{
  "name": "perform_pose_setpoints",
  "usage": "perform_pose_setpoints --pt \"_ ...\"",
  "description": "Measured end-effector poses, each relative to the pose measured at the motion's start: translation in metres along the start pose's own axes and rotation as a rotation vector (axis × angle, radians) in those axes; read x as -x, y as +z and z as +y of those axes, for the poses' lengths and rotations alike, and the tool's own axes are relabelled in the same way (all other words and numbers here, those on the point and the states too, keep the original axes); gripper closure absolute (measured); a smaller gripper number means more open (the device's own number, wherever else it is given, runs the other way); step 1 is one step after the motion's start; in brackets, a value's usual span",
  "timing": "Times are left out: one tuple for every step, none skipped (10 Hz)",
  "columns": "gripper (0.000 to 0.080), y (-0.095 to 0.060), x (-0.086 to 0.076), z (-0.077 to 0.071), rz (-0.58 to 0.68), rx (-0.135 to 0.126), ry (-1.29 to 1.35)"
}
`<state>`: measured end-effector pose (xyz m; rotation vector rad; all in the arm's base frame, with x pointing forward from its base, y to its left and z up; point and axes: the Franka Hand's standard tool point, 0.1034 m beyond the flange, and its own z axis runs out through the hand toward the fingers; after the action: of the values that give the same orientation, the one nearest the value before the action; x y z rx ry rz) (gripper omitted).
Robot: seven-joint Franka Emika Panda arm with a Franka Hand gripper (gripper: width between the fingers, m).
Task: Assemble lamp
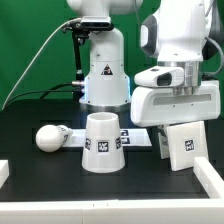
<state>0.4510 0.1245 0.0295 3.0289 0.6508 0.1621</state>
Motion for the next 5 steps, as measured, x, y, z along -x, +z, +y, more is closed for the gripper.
perform_pose_setpoints --pt "0.0504 0.0000 0.0000 0.0000 0.000 0.000 0.000" --pt "0.0503 0.0000 0.0000 0.0000 0.000 0.000 0.000" --pt "0.0503 0.0000 0.0000 0.0000 0.000 0.000 0.000" --pt "0.0503 0.0000 0.0000 0.0000 0.000 0.000 0.000" --pt "0.0502 0.0000 0.0000 0.0000 0.000 0.000 0.000"
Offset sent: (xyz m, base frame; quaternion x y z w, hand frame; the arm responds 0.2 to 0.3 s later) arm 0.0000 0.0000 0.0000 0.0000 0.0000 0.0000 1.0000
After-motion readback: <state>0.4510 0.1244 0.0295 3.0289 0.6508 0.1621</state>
